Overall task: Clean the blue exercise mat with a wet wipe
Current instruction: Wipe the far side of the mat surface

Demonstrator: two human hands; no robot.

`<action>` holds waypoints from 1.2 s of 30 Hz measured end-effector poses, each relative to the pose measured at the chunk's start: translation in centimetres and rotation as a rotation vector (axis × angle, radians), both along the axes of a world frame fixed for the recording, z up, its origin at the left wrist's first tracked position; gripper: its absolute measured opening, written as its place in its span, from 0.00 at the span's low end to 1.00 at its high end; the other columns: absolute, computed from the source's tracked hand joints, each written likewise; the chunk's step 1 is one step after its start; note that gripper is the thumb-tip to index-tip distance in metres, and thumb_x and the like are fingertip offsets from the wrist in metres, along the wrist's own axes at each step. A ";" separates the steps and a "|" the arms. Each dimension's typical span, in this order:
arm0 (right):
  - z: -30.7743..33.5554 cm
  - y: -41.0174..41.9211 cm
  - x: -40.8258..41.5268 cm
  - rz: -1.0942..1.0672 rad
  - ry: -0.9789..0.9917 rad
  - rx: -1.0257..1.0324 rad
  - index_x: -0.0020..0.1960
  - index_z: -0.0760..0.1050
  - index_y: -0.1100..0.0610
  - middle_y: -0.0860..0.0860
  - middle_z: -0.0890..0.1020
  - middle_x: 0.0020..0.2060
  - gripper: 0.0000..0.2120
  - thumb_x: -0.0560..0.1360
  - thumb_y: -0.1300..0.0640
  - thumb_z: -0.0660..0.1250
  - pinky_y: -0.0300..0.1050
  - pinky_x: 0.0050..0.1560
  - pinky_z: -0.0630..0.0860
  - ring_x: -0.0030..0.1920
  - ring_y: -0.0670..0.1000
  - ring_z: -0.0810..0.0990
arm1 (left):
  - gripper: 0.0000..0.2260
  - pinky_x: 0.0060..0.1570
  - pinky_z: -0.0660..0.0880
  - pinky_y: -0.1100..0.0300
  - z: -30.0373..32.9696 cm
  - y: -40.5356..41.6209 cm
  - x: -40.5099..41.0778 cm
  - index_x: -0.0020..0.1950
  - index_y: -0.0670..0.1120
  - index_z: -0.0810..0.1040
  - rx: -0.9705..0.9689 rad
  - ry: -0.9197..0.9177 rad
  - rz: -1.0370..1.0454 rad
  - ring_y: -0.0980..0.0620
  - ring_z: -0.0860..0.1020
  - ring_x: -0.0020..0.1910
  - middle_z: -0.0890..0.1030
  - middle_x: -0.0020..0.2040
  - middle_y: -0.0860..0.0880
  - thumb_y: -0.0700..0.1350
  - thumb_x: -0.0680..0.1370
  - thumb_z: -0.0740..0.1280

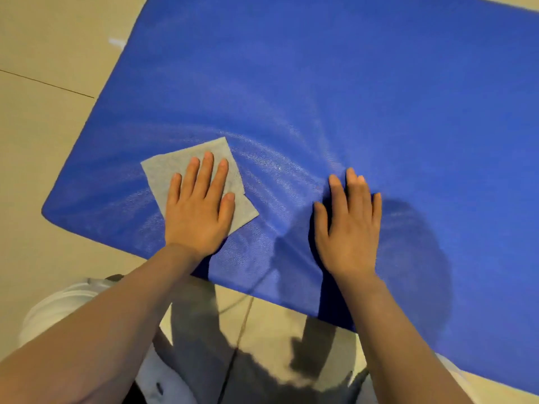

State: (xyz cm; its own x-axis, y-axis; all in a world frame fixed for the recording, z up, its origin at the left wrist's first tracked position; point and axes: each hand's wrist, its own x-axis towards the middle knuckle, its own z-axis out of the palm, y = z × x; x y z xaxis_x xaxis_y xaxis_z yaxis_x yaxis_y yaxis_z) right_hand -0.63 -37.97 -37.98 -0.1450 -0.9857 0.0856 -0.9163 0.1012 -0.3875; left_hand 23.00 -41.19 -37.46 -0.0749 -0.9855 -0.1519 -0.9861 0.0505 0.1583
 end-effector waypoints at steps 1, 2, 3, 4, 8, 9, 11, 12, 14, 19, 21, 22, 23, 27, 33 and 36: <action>0.1 2.4 -0.6 -0.043 0.023 0.022 0.70 0.70 0.58 0.58 0.69 0.72 0.23 0.80 0.48 0.55 0.61 0.73 0.53 0.73 0.59 0.63 | 0.33 0.76 0.41 0.49 0.2 0.2 -0.1 0.81 0.50 0.52 0.034 -0.010 0.004 0.45 0.48 0.80 0.50 0.81 0.48 0.62 0.78 0.38; 0.3 4.5 -1.0 -0.087 0.037 0.067 0.71 0.70 0.58 0.58 0.69 0.73 0.25 0.80 0.46 0.55 0.60 0.73 0.53 0.74 0.59 0.63 | 0.36 0.76 0.39 0.49 0.4 0.6 -0.2 0.81 0.50 0.48 0.074 -0.023 0.002 0.46 0.45 0.81 0.46 0.81 0.49 0.64 0.76 0.36; 0.7 6.1 -1.3 -0.116 0.038 0.129 0.72 0.69 0.58 0.58 0.68 0.73 0.27 0.79 0.44 0.54 0.61 0.73 0.53 0.74 0.59 0.62 | 0.37 0.76 0.37 0.49 0.8 1.2 -0.4 0.81 0.51 0.44 0.123 -0.040 -0.011 0.46 0.42 0.80 0.43 0.81 0.49 0.66 0.74 0.34; 1.2 7.1 -1.6 -0.129 0.042 0.189 0.73 0.68 0.58 0.58 0.67 0.74 0.28 0.79 0.43 0.53 0.61 0.73 0.53 0.74 0.59 0.61 | 0.38 0.75 0.36 0.49 1.2 1.9 -0.8 0.80 0.52 0.40 0.173 -0.055 -0.046 0.47 0.40 0.80 0.39 0.81 0.49 0.67 0.72 0.32; 3.7 6.5 -3.8 0.007 0.024 0.532 0.80 0.49 0.52 0.52 0.48 0.80 0.33 0.81 0.39 0.53 0.56 0.76 0.44 0.79 0.54 0.46 | 0.44 0.75 0.33 0.50 2.6 6.5 -3.0 0.77 0.52 0.31 0.357 -0.077 -0.191 0.46 0.36 0.79 0.33 0.79 0.50 0.71 0.65 0.20; 4.6 5.7 -4.6 0.032 -0.003 0.603 0.80 0.48 0.52 0.51 0.46 0.80 0.34 0.81 0.41 0.57 0.54 0.76 0.45 0.79 0.53 0.45 | 0.43 0.75 0.34 0.49 3.1 6.9 -3.6 0.77 0.51 0.30 0.395 -0.112 -0.221 0.46 0.36 0.79 0.33 0.79 0.49 0.71 0.65 0.20; 6.8 4.8 -5.7 0.038 -0.116 0.759 0.80 0.53 0.56 0.53 0.51 0.79 0.32 0.81 0.45 0.60 0.49 0.75 0.52 0.78 0.53 0.52 | 0.38 0.76 0.37 0.48 4.7 6.6 -4.4 0.79 0.50 0.33 0.503 -0.181 -0.246 0.45 0.36 0.79 0.34 0.80 0.48 0.70 0.74 0.29; 7.7 4.8 -6.0 0.024 -0.176 0.797 0.78 0.57 0.58 0.53 0.58 0.78 0.29 0.82 0.46 0.59 0.47 0.72 0.57 0.76 0.54 0.58 | 0.36 0.77 0.39 0.47 5.6 6.0 -4.6 0.80 0.50 0.35 0.556 -0.195 -0.251 0.45 0.37 0.80 0.35 0.80 0.48 0.69 0.79 0.36; 9.2 5.8 -6.3 -0.046 -0.236 0.825 0.76 0.61 0.56 0.53 0.67 0.74 0.26 0.82 0.47 0.58 0.47 0.67 0.64 0.72 0.55 0.67 | 0.34 0.77 0.43 0.45 7.9 4.5 -4.9 0.81 0.50 0.39 0.578 -0.222 -0.282 0.46 0.42 0.80 0.40 0.82 0.49 0.66 0.82 0.47; 11.3 13.9 -4.6 -0.048 -0.131 0.917 0.72 0.66 0.54 0.54 0.73 0.70 0.21 0.82 0.47 0.57 0.46 0.62 0.68 0.68 0.56 0.71 | 0.26 0.76 0.51 0.45 15.6 3.0 -5.7 0.81 0.51 0.54 0.431 -0.264 -0.355 0.46 0.51 0.80 0.43 0.82 0.48 0.57 0.84 0.53; 12.5 16.6 -3.1 -0.017 -0.087 0.891 0.72 0.66 0.54 0.53 0.74 0.69 0.22 0.82 0.47 0.58 0.44 0.62 0.69 0.67 0.55 0.73 | 0.25 0.73 0.59 0.47 18.5 3.6 -5.7 0.80 0.51 0.56 0.431 -0.257 -0.379 0.45 0.57 0.78 0.46 0.82 0.48 0.56 0.84 0.53; 13.4 17.7 -2.4 -0.014 -0.095 0.850 0.73 0.67 0.54 0.52 0.74 0.69 0.22 0.81 0.46 0.58 0.43 0.62 0.69 0.67 0.54 0.73 | 0.24 0.71 0.63 0.48 19.6 4.2 -5.7 0.80 0.51 0.57 0.442 -0.261 -0.410 0.45 0.60 0.77 0.50 0.82 0.48 0.56 0.85 0.54; 14.4 18.5 -1.7 -0.018 -0.124 0.800 0.73 0.67 0.53 0.52 0.74 0.69 0.22 0.81 0.47 0.59 0.42 0.62 0.68 0.66 0.53 0.73 | 0.23 0.68 0.66 0.49 20.7 4.8 -5.5 0.79 0.52 0.59 0.465 -0.269 -0.439 0.45 0.63 0.75 0.56 0.80 0.49 0.55 0.84 0.55; 19.3 21.1 -0.5 -0.071 -0.226 0.646 0.70 0.70 0.52 0.50 0.77 0.65 0.19 0.82 0.47 0.60 0.43 0.61 0.70 0.63 0.51 0.75 | 0.17 0.56 0.70 0.56 24.4 7.9 -5.2 0.72 0.53 0.69 0.480 -0.374 -0.545 0.45 0.73 0.64 0.72 0.69 0.49 0.49 0.83 0.61; 25.7 24.1 -0.5 -0.232 -0.411 0.394 0.64 0.75 0.54 0.49 0.80 0.56 0.15 0.80 0.50 0.63 0.43 0.51 0.75 0.51 0.49 0.77 | 0.03 0.38 0.67 0.59 30.3 13.1 -6.6 0.47 0.48 0.74 0.253 -0.326 -0.742 0.49 0.72 0.44 0.75 0.45 0.51 0.42 0.78 0.68; 28.6 24.9 0.8 -0.223 -0.474 0.320 0.63 0.76 0.55 0.50 0.79 0.53 0.13 0.80 0.52 0.65 0.46 0.52 0.76 0.52 0.50 0.78 | 0.02 0.40 0.67 0.58 33.9 15.5 -6.7 0.48 0.49 0.75 0.185 -0.272 -0.814 0.51 0.72 0.46 0.74 0.45 0.53 0.44 0.80 0.66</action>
